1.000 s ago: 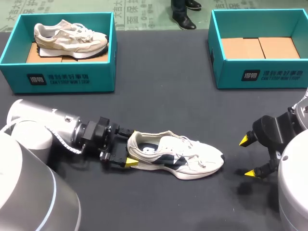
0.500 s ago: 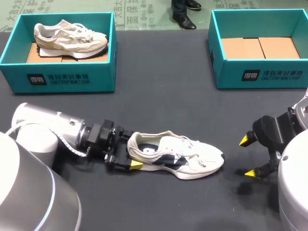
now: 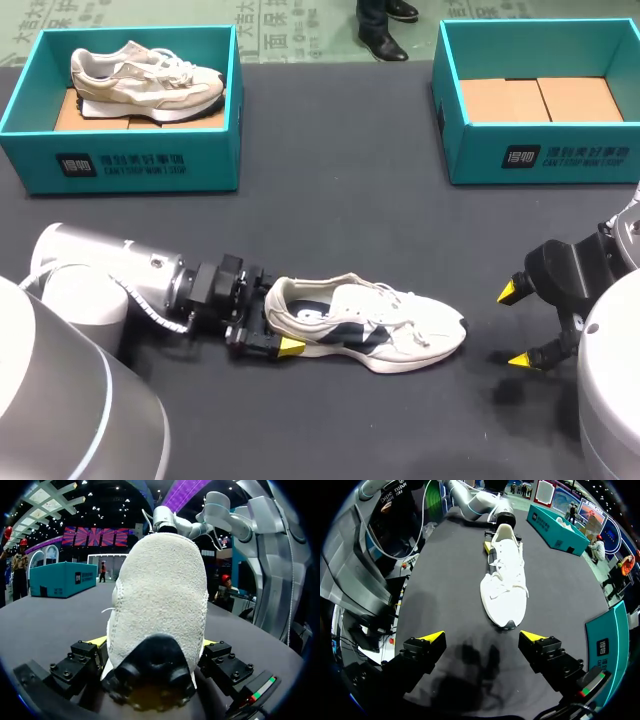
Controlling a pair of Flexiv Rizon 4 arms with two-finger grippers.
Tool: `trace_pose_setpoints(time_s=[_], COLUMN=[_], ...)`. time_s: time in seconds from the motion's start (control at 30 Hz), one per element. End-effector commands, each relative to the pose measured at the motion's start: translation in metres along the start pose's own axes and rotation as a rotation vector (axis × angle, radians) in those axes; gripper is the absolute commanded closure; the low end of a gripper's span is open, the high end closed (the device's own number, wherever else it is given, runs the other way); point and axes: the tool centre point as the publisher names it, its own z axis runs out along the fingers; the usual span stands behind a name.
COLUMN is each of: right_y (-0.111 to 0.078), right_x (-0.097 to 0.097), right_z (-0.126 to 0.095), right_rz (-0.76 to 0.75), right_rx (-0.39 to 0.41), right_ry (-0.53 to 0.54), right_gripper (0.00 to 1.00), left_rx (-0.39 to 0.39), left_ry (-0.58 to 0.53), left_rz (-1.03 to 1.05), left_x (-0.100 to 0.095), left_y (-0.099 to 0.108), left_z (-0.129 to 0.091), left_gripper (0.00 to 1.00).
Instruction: Take the shoe out of the shoebox, open the shoe tongue, remove and reinsert the insole, then place the shoe into the shoebox
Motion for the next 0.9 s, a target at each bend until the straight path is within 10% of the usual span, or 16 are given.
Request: trace_pose_setpoints(time_s=[0.03,0.13,0.2,0.9], right_y=[0.0000,0.0000,0.0000,0.0000], right_x=[0.0025,0.0025,0.0025,0.0025], right_z=[-0.0007,-0.0007,-0.0007,-0.0007], right_rz=[0.000,0.000,0.000,0.000], right_rx=[0.001,0.001,0.001,0.001], right_ry=[-0.004,-0.004,-0.004,-0.004], right_gripper=[0.00,0.00,0.00,0.00], left_rx=[0.006,0.008,0.008,0.015], left_ry=[-0.015,-0.030,-0.041,-0.073], left_rz=[-0.001,-0.003,-0.005,-0.014], left_x=[0.0036,0.0033,0.0029,0.0064], left_y=[0.0008,0.0012,0.0018,0.0017], left_z=[0.0055,0.0057,0.0055,-0.0002], left_gripper=[0.00,0.08,1.00,1.00])
